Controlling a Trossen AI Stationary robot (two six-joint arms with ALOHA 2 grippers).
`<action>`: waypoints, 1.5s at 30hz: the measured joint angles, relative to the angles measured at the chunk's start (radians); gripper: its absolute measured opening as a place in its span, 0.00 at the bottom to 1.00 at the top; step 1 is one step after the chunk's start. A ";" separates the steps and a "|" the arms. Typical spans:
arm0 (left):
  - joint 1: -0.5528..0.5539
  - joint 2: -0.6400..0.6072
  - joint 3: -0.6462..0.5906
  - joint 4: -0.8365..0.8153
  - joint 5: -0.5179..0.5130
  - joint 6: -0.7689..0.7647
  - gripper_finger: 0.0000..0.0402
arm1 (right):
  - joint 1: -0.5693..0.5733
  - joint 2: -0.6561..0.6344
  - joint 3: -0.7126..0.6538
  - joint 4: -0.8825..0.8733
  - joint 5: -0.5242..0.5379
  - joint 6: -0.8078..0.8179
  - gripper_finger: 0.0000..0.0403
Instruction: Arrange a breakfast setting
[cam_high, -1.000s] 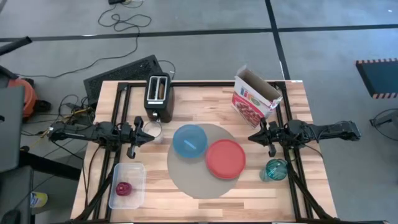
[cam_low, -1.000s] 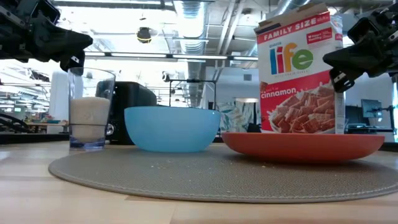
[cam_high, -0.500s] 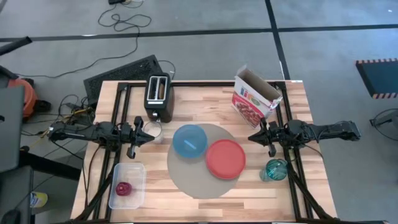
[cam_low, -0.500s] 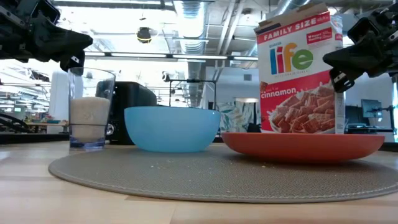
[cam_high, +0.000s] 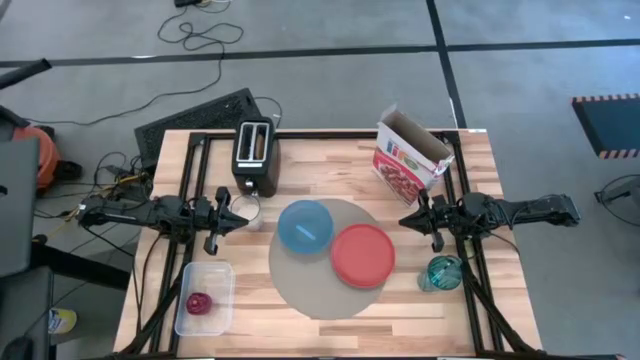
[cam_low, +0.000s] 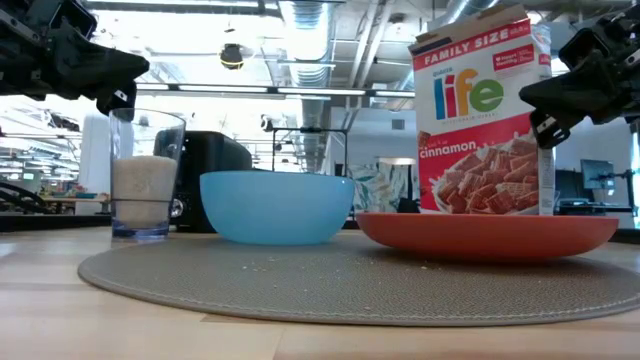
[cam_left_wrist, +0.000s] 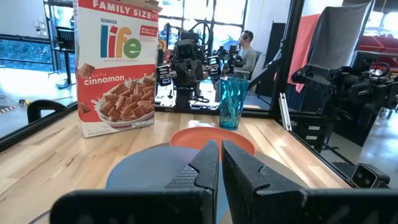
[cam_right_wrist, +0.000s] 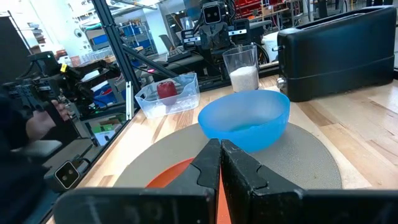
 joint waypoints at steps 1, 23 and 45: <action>0.000 0.000 0.000 0.000 0.000 0.000 0.01 | 0.000 0.000 0.000 0.000 0.000 0.000 0.11; 0.000 0.000 0.000 0.096 -0.055 -0.081 0.01 | 0.000 0.000 0.000 0.000 0.000 0.000 0.11; 0.000 0.000 0.000 0.234 -0.156 -0.057 0.01 | -0.001 0.000 0.001 0.036 -0.001 0.024 0.11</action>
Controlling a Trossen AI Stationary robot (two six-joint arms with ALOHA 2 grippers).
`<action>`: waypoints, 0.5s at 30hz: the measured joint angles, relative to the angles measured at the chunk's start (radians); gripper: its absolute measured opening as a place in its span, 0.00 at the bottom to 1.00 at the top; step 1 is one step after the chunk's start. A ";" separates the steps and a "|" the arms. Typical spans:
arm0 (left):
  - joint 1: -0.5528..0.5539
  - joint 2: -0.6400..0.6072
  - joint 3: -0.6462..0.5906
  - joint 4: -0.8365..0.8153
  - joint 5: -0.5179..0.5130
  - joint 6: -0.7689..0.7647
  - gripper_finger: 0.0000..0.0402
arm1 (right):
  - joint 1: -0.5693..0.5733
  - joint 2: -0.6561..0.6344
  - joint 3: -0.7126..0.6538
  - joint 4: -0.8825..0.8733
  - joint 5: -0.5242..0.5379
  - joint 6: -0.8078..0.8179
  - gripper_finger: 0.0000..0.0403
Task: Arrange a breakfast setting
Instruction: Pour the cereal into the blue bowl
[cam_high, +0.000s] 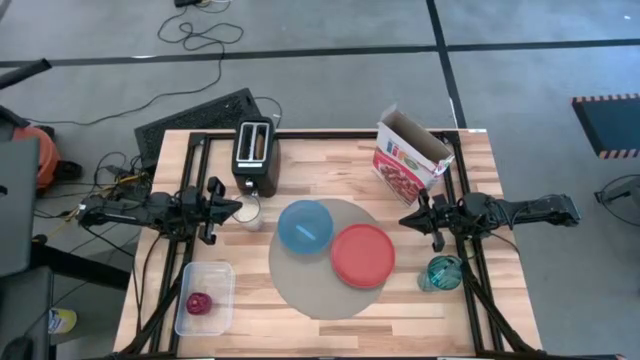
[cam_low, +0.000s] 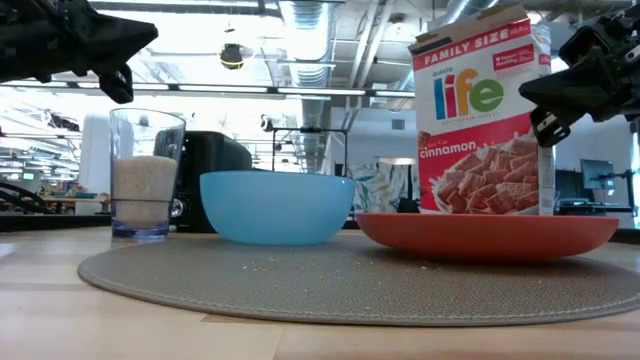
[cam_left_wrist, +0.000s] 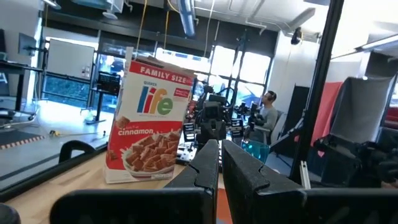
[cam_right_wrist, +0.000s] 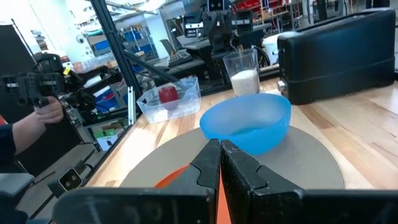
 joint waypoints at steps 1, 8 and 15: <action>0.000 0.000 0.000 0.007 -0.003 -0.007 0.01 | 0.000 0.000 0.002 -0.002 0.000 0.000 0.11; 0.000 0.011 0.006 0.035 -0.024 -0.014 0.01 | 0.000 0.000 0.011 -0.020 0.000 -0.014 0.11; 0.000 0.116 0.069 0.040 -0.052 -0.015 0.01 | 0.000 0.000 0.015 -0.024 0.001 -0.040 0.11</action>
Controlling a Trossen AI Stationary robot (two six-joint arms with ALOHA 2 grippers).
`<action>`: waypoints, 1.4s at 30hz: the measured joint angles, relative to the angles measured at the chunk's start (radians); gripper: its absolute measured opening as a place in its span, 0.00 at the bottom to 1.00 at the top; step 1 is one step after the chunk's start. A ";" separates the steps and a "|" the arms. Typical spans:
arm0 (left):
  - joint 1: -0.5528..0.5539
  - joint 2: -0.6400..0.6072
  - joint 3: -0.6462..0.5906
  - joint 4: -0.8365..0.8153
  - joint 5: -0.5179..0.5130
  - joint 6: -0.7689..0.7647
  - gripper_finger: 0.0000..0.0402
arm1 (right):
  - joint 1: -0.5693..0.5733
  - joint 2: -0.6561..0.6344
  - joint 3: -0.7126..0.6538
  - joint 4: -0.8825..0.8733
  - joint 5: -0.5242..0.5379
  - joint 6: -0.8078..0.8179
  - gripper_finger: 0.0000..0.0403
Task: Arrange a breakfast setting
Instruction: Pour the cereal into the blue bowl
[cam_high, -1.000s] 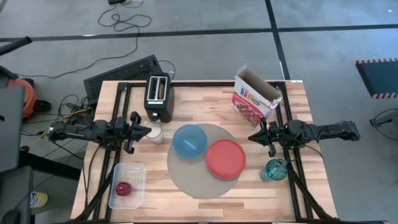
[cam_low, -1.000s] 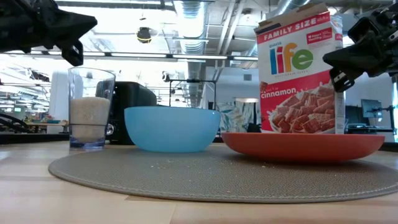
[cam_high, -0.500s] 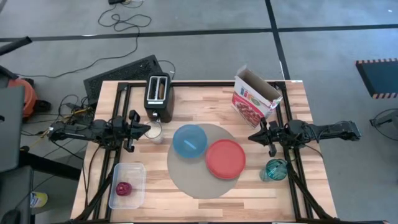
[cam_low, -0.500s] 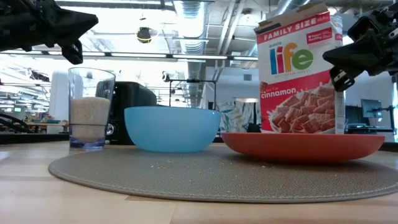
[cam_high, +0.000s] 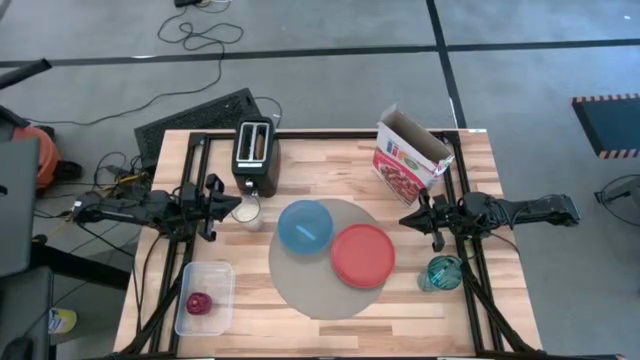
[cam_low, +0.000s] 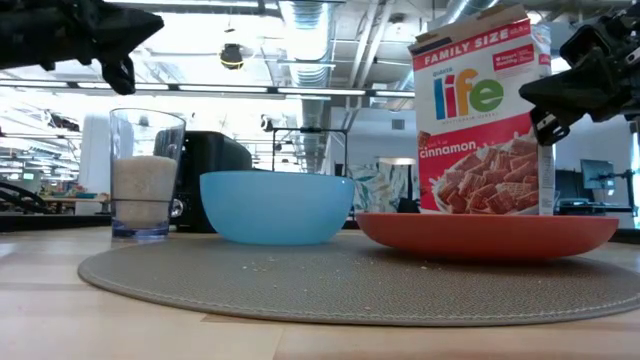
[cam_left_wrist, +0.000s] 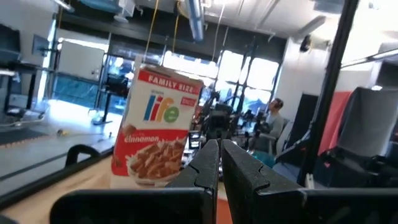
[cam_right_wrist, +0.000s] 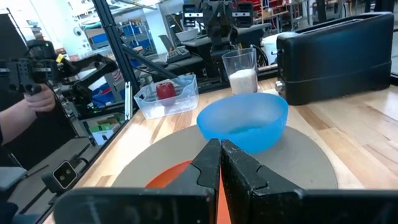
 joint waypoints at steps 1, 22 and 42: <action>0.000 0.022 0.009 -0.005 -0.005 0.000 0.01 | 0.000 0.000 0.000 0.000 0.000 -0.001 0.11; 0.000 0.593 0.332 0.014 -0.007 0.035 0.01 | 0.000 0.000 0.002 0.002 0.004 -0.003 0.11; 0.042 1.147 0.836 0.067 -0.007 0.257 0.01 | 0.000 0.000 0.003 0.001 0.003 -0.001 0.11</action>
